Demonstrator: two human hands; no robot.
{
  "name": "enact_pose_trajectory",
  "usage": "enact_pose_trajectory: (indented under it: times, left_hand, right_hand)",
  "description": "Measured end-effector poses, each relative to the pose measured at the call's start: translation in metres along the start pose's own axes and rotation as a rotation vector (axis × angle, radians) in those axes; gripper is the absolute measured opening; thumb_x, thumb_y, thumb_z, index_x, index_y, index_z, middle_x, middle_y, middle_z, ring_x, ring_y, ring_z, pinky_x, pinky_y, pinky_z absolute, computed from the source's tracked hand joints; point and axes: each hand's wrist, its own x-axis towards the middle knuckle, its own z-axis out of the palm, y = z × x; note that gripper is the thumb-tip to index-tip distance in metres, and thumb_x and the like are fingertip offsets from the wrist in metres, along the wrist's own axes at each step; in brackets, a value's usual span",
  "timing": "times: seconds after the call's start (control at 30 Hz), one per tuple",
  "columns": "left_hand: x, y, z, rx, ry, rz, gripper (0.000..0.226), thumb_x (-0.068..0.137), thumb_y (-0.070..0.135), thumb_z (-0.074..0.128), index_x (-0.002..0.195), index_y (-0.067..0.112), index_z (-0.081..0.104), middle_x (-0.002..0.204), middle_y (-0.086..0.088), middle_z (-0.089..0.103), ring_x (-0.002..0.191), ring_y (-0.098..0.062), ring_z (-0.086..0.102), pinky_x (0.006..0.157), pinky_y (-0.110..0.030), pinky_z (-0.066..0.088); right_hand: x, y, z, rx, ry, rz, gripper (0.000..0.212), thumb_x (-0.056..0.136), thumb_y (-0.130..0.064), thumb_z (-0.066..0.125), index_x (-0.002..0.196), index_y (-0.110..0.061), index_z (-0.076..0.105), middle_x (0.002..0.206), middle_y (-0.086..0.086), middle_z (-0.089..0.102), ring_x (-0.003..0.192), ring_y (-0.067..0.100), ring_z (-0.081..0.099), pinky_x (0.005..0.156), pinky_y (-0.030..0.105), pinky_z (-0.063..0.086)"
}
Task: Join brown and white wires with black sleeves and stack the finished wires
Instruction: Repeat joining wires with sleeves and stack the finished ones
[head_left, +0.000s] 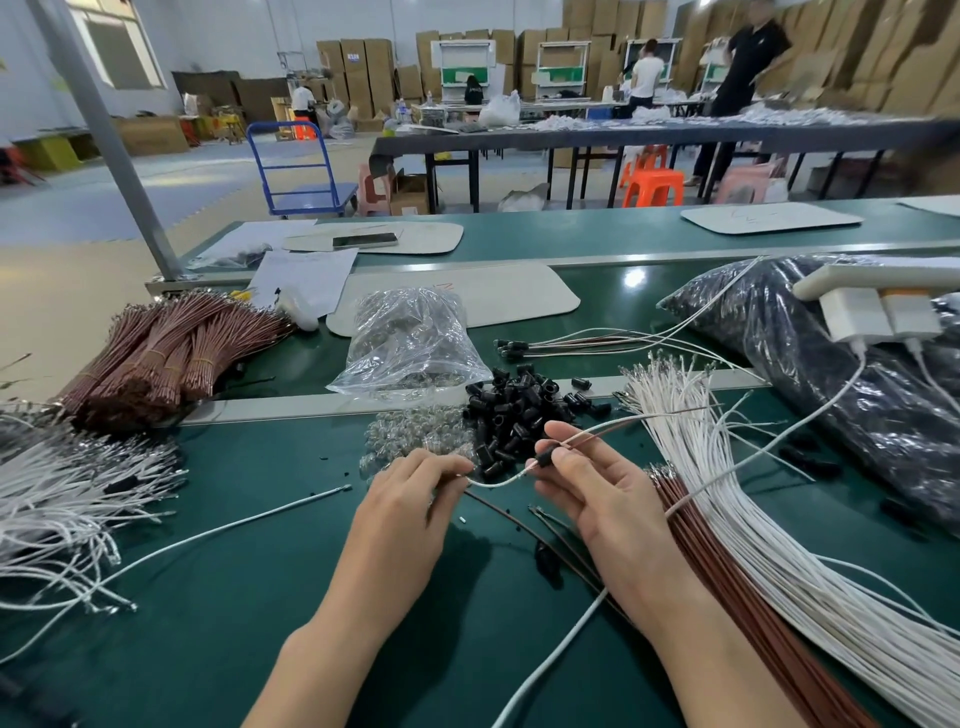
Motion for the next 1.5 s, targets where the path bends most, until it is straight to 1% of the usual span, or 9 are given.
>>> enact_pose_trajectory:
  times: [0.17, 0.4, 0.57, 0.8, 0.97, 1.2, 1.3, 1.43, 1.5]
  left_hand:
    - [0.000, 0.010, -0.001, -0.301, 0.124, -0.126, 0.024, 0.094, 0.017, 0.070, 0.096, 0.041, 0.069, 0.096, 0.023, 0.071, 0.093, -0.002, 0.067, 0.080, -0.007, 0.046]
    - [0.002, 0.018, 0.001, -0.559, 0.145, -0.288, 0.022, 0.093, 0.018, 0.073, 0.093, 0.040, 0.074, 0.089, 0.013, 0.076, 0.084, -0.004, 0.069, 0.078, -0.012, 0.050]
    - [0.005, 0.020, -0.006, -0.614, 0.238, -0.313, 0.014, 0.092, 0.016, 0.073, 0.091, 0.031, 0.075, 0.088, 0.012, 0.076, 0.080, -0.001, 0.068, 0.075, -0.009, 0.049]
    - [0.001, 0.029, 0.006, -0.715, 0.198, -0.392, 0.012, 0.091, 0.015, 0.074, 0.091, 0.027, 0.077, 0.090, 0.008, 0.077, 0.084, -0.004, 0.071, 0.076, -0.010, 0.050]
    - [0.006, 0.025, 0.001, -1.019, 0.189, -0.527, 0.015, 0.077, 0.028, 0.076, 0.092, 0.028, 0.080, 0.089, -0.002, 0.078, 0.084, -0.011, 0.073, 0.078, -0.016, 0.055]
    - [0.009, 0.023, 0.005, -1.350, 0.127, -0.726, 0.019, 0.067, 0.018, 0.078, 0.086, 0.014, 0.082, 0.084, -0.008, 0.075, 0.073, -0.014, 0.072, 0.070, -0.024, 0.060]
    - [0.008, 0.021, 0.007, -1.307, 0.151, -0.760, 0.028, 0.068, 0.022, 0.078, 0.094, 0.012, 0.077, 0.085, -0.007, 0.075, 0.073, -0.013, 0.071, 0.070, -0.025, 0.060]
    - [0.002, 0.020, 0.011, -0.900, 0.112, -0.623, 0.008, 0.088, 0.024, 0.075, 0.096, 0.021, 0.077, 0.085, 0.000, 0.076, 0.078, -0.012, 0.069, 0.078, -0.024, 0.056]
    - [0.000, 0.022, 0.013, -0.833, 0.080, -0.558, 0.005, 0.092, 0.022, 0.073, 0.096, 0.021, 0.076, 0.081, 0.000, 0.075, 0.076, -0.011, 0.067, 0.077, -0.023, 0.056]
  right_hand:
    - [-0.001, -0.003, 0.000, 0.081, -0.010, 0.050, 0.025, 0.095, -0.004, 0.059, 0.116, -0.011, 0.071, 0.101, 0.008, 0.075, 0.089, 0.020, 0.072, 0.079, 0.027, 0.060]
    - [-0.003, -0.005, 0.002, 0.079, -0.037, 0.085, 0.025, 0.093, -0.005, 0.061, 0.115, -0.012, 0.071, 0.102, 0.009, 0.074, 0.086, 0.018, 0.072, 0.075, 0.026, 0.059]
    - [-0.004, -0.006, 0.003, 0.079, -0.076, 0.120, 0.026, 0.080, -0.014, 0.069, 0.103, -0.017, 0.079, 0.104, 0.009, 0.075, 0.088, 0.020, 0.073, 0.073, 0.026, 0.059]
    - [-0.002, -0.005, 0.003, 0.143, -0.057, 0.138, 0.028, 0.075, -0.015, 0.072, 0.102, -0.017, 0.079, 0.101, 0.009, 0.075, 0.083, 0.018, 0.072, 0.070, 0.026, 0.059]
    - [-0.002, -0.007, 0.002, 0.143, -0.090, 0.162, 0.028, 0.078, -0.014, 0.070, 0.104, -0.016, 0.079, 0.106, 0.011, 0.074, 0.086, 0.019, 0.072, 0.072, 0.026, 0.059]
    - [-0.002, -0.008, 0.000, 0.244, -0.106, 0.181, 0.030, 0.082, -0.009, 0.067, 0.110, -0.012, 0.077, 0.108, 0.013, 0.073, 0.091, 0.022, 0.073, 0.073, 0.028, 0.060]
    - [-0.003, -0.007, 0.002, 0.262, -0.125, 0.191, 0.032, 0.084, -0.007, 0.066, 0.113, -0.011, 0.076, 0.110, 0.013, 0.073, 0.093, 0.022, 0.074, 0.073, 0.028, 0.060]
    - [-0.004, -0.006, 0.006, 0.237, -0.139, 0.195, 0.034, 0.081, -0.009, 0.068, 0.113, -0.012, 0.076, 0.113, 0.013, 0.073, 0.094, 0.023, 0.074, 0.074, 0.028, 0.060]
    - [-0.004, -0.005, 0.008, 0.225, -0.146, 0.196, 0.035, 0.080, -0.009, 0.068, 0.114, -0.011, 0.075, 0.113, 0.014, 0.073, 0.094, 0.023, 0.073, 0.074, 0.029, 0.061]
